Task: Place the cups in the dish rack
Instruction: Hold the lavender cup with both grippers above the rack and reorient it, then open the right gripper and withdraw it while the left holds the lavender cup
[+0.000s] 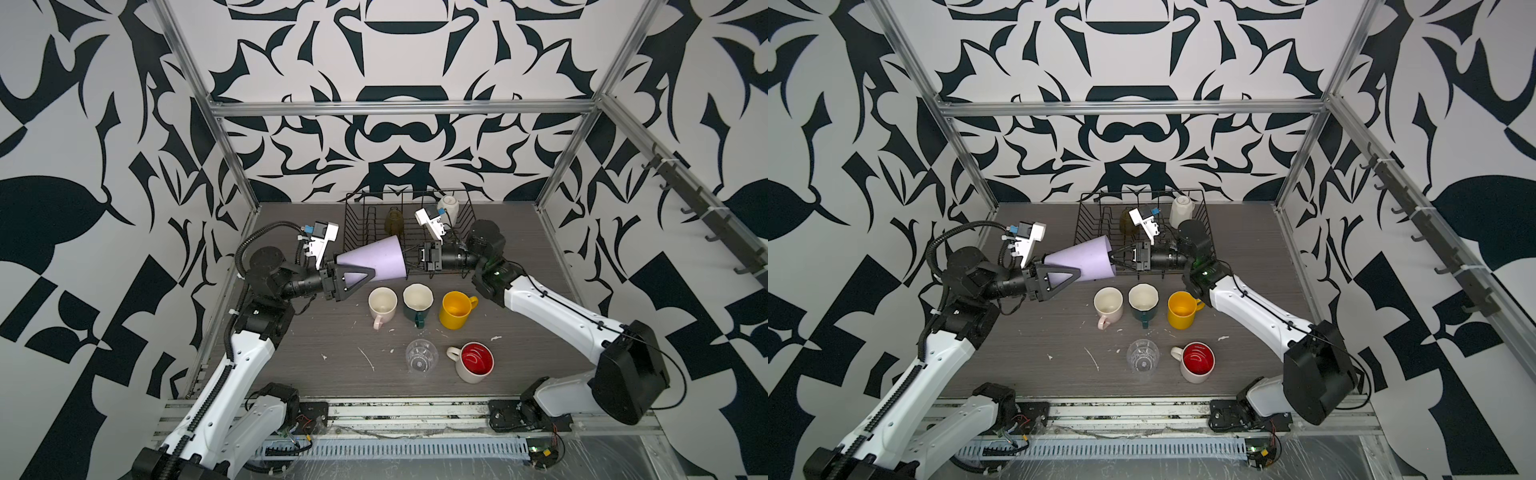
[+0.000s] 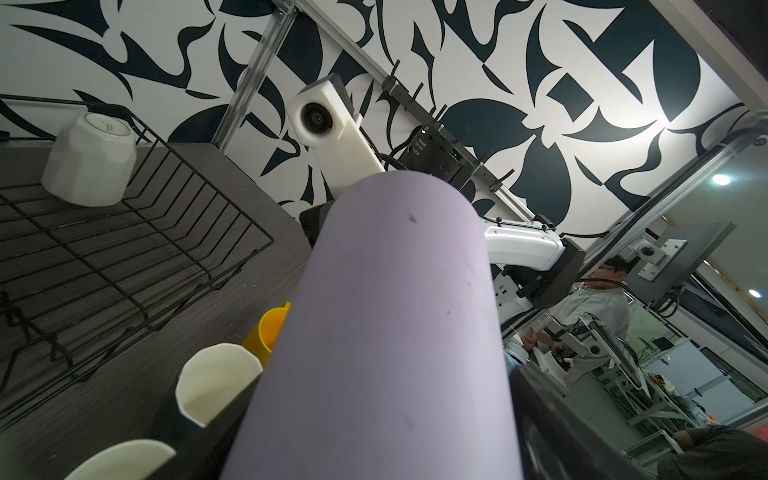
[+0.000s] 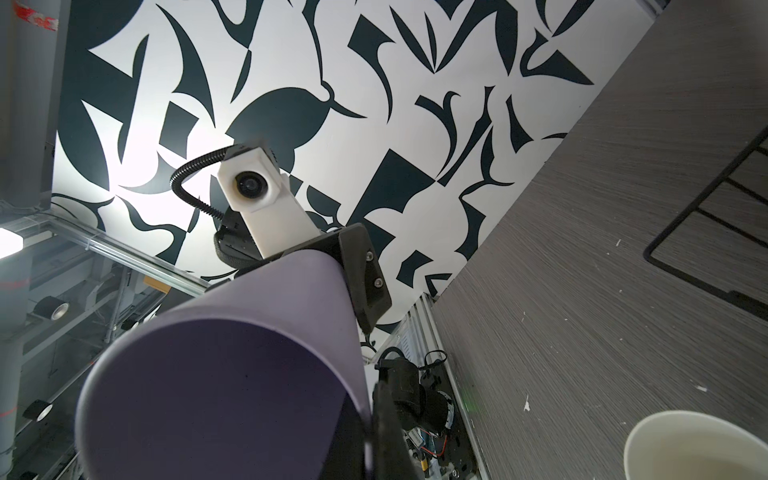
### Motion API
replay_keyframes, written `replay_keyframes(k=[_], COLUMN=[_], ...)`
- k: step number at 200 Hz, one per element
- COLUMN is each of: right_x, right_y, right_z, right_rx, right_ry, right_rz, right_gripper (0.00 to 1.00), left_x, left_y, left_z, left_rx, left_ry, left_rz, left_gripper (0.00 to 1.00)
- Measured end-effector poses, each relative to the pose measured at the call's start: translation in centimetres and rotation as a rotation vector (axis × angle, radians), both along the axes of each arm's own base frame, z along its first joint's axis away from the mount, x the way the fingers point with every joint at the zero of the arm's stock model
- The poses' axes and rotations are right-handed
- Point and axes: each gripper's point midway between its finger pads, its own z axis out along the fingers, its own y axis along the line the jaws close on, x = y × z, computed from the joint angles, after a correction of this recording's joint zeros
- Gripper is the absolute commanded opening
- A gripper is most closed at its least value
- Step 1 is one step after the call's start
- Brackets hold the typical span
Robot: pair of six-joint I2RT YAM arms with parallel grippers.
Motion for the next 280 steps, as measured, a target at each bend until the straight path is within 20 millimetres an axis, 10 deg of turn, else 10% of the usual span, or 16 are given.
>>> replay_keyframes(k=[58,117,152,227,280], right_x=[-0.3,-0.3,0.2,3.9,5.0], right_y=[0.2,0.3,0.3,-2.9,-8.2], right_z=[0.0,-0.2,-0.7,-1.2,-1.7], right_rx=[0.011,0.009,-0.007,-0.05,-0.215], right_ry=[-0.006,-0.002,0.005,0.032,-0.028], right_rz=[0.034,0.044,0.017,-0.166,-0.443], right_gripper=[0.0,0.0,0.28,0.51,0.67], left_x=[-0.1,-0.2,-0.4,-0.1,4.1], left_y=[0.0,0.0,0.1,1.5,2.9], left_z=[-0.1,-0.3,-0.3,1.6,1.9], left_rx=[0.002,0.011,0.033,0.096,0.212], left_ry=[0.004,0.005,-0.009,-0.116,-0.076], left_rz=[-0.008,-0.002,0.025,0.187,0.384], left_gripper=[0.64,0.15,0.0,0.0,0.0])
